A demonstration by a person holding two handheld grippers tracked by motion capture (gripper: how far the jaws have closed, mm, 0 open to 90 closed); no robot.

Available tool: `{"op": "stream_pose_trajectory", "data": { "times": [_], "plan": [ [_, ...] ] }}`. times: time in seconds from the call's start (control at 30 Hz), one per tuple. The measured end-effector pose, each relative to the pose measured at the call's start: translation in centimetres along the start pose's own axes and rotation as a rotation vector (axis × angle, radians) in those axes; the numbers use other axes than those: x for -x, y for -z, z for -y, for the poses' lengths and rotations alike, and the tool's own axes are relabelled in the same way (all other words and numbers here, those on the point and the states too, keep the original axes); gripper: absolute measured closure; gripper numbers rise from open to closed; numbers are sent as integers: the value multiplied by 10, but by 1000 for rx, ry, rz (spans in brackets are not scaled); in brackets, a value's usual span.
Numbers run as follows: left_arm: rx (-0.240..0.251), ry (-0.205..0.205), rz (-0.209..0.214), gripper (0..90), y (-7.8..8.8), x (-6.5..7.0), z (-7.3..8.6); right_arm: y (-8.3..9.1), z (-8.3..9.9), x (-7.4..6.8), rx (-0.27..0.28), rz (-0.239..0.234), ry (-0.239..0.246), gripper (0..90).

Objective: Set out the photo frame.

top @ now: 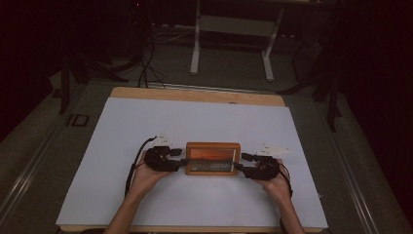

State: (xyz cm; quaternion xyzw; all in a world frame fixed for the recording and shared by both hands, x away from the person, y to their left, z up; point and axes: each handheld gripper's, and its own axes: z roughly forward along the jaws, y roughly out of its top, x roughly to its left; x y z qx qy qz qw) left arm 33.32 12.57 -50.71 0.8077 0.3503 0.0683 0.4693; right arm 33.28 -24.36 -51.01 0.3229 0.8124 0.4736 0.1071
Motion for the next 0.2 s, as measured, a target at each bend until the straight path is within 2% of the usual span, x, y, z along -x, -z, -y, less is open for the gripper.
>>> {"op": "stream_pose_trajectory", "data": {
  "times": [0.2],
  "plan": [
    [-17, -5, -24, 425, 13, -6, 1, 12, 4, 7, -21, -14, 13, 417]
  ]
}}
